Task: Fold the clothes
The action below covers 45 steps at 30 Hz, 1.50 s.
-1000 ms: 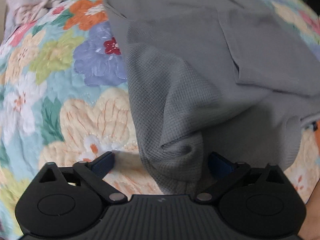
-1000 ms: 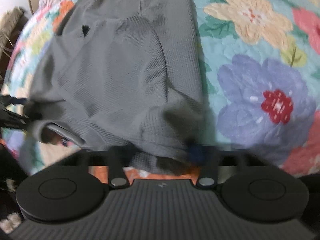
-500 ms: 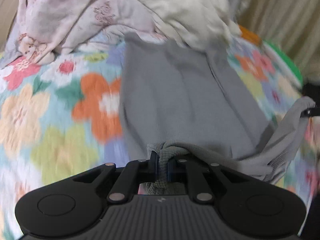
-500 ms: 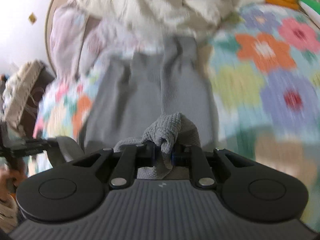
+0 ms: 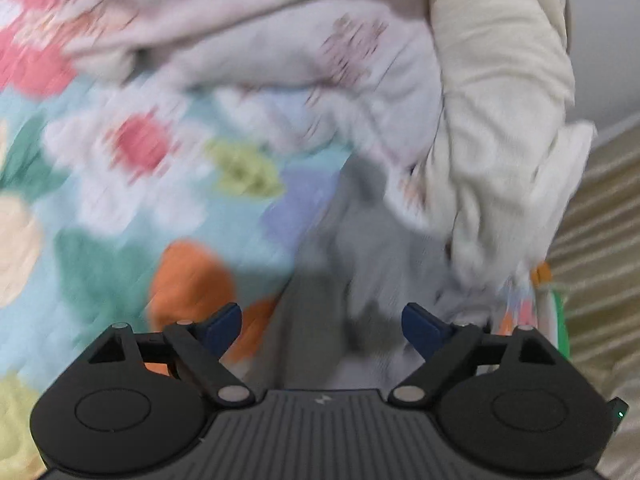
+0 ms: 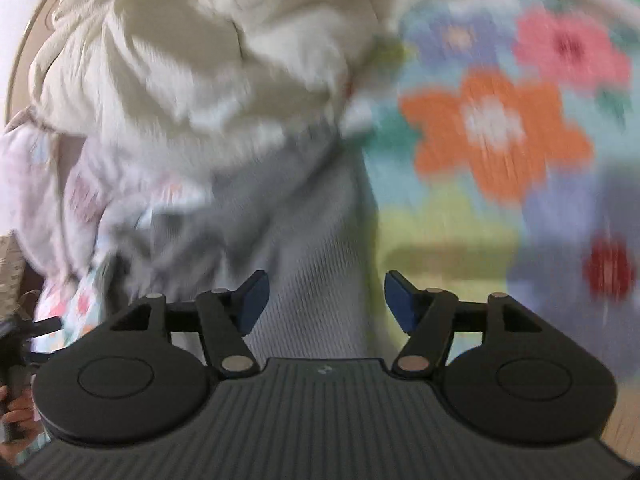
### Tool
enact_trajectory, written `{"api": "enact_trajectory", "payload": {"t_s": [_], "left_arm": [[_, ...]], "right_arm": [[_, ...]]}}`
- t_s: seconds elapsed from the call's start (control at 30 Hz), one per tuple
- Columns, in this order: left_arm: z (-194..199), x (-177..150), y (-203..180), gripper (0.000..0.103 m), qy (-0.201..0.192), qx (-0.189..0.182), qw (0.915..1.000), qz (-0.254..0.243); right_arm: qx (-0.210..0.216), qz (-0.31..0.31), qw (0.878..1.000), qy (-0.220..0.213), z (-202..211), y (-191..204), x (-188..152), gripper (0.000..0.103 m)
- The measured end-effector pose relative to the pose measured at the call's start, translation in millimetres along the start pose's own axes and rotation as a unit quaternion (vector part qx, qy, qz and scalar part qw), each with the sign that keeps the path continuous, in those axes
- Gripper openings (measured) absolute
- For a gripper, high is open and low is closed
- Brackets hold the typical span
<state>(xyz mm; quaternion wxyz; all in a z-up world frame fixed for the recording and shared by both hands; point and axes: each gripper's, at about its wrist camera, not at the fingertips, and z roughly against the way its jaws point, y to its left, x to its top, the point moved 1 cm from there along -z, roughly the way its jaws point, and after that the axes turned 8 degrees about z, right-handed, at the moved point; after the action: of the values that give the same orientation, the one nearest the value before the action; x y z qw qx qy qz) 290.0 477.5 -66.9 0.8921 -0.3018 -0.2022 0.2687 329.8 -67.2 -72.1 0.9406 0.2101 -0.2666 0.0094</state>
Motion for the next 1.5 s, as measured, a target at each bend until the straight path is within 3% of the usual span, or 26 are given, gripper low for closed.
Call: {"api": "enact_trajectory", "payload": {"t_s": [0.13, 0.2, 0.37, 0.4, 0.5, 0.57, 0.6, 0.67, 0.7, 0.73, 0.77, 0.83, 0.9, 1.0, 1.07, 1.1, 1.2, 1.27, 1.33, 1.5], "left_arm": [[3.6, -31.6, 32.5, 0.094, 0.047, -0.023, 0.9985, 0.017], [3.8, -43.2, 40.3, 0.095, 0.062, -0.029, 0.9974, 0.023], [3.6, -69.5, 41.1, 0.102, 0.08, -0.033, 0.9951, 0.047], [2.5, -73.7, 39.9, 0.102, 0.083, -0.034, 0.9944, 0.056], [-9.1, -85.2, 32.8, 0.102, 0.089, -0.041, 0.9901, 0.1], [-26.0, -95.3, 18.3, 0.102, 0.089, -0.047, 0.9903, 0.096], [-30.9, -96.8, 13.1, 0.097, 0.085, -0.041, 0.992, 0.084], [-38.7, -100.3, 0.8, 0.068, 0.054, 0.003, 0.9971, 0.053], [-40.6, -101.4, -3.7, 0.033, 0.039, 0.025, 0.9982, 0.039], [-39.9, -101.3, -5.1, 0.011, 0.032, 0.033, 0.9984, 0.034], [-38.3, -100.9, -5.7, 0.011, 0.026, 0.034, 0.9985, 0.035], [-35.1, -100.1, -7.1, 0.01, 0.014, 0.036, 0.9986, 0.037], [-20.8, -101.0, -14.1, 0.01, -0.006, 0.029, 0.9992, 0.028], [34.1, -114.6, -38.2, 0.009, -0.07, 0.019, 0.997, -0.028], [87.0, -139.8, -48.6, 0.009, -0.118, -0.009, 0.9917, -0.052], [99.7, -150.6, -49.6, 0.009, -0.126, -0.013, 0.9902, -0.06], [102.7, -195.4, -32.3, 0.01, -0.1, -0.009, 0.9938, -0.048], [77.7, -218.6, -6.4, 0.01, -0.052, 0.02, 0.9984, -0.008], [57.3, -238.4, 19.0, 0.009, -0.032, 0.055, 0.9979, 0.01], [48.2, -228.8, 28.7, 0.009, -0.046, 0.046, 0.9973, 0.035]], "right_arm": [[0.059, -0.036, 0.998, 0.007, 19.9, -18.4, -52.9, 0.065], [0.091, -0.064, 0.994, -0.002, 31.2, -20.9, -70.5, 0.073], [0.178, -0.154, 0.972, 0.006, 37.9, -12.9, -110.2, 0.078], [0.18, -0.161, 0.97, 0.007, 36.8, -9.9, -111.5, 0.078], [0.131, -0.185, 0.974, -0.007, 18.8, 0.8, -110.4, 0.079], [0.108, -0.216, 0.97, -0.02, 7.4, -0.5, -111.5, 0.08], [0.1, -0.237, 0.966, -0.027, 0.4, -1.5, -112.3, 0.08], [0.095, -0.258, 0.959, -0.069, -8.3, 2.4, -109.5, 0.075], [0.078, -0.257, 0.961, -0.073, -11.3, 6.5, -105.2, 0.046], [0.054, -0.255, 0.963, -0.073, -15.4, 11.8, -99.3, 0.023], [0.045, -0.254, 0.964, -0.069, -18.7, 14.6, -94.7, 0.013], [0.052, -0.261, 0.961, -0.074, -18.7, 19.0, -81.7, 0.013], [0.089, -0.232, 0.962, -0.116, 12.0, 34.8, -70.2, 0.013], [0.117, -0.143, 0.97, -0.161, 80.2, 60.9, -75.8, 0.007], [0.125, -0.127, 0.971, -0.163, 107.3, 64.2, -87.9, 0.007], [0.106, -0.125, 0.975, -0.152, 124.5, 57.1, -110.4, 0.007], [0.04, -0.191, 0.978, -0.08, 114.2, 22.8, -168.0, 0.007], [0.034, -0.225, 0.972, -0.056, 100.4, 9.1, -189.0, 0.007], [0.036, -0.245, 0.968, -0.044, 90.5, 0.7, -212.0, 0.007], [0.04, -0.24, 0.968, -0.064, 81.3, 8.2, -192.6, 0.007]]}}
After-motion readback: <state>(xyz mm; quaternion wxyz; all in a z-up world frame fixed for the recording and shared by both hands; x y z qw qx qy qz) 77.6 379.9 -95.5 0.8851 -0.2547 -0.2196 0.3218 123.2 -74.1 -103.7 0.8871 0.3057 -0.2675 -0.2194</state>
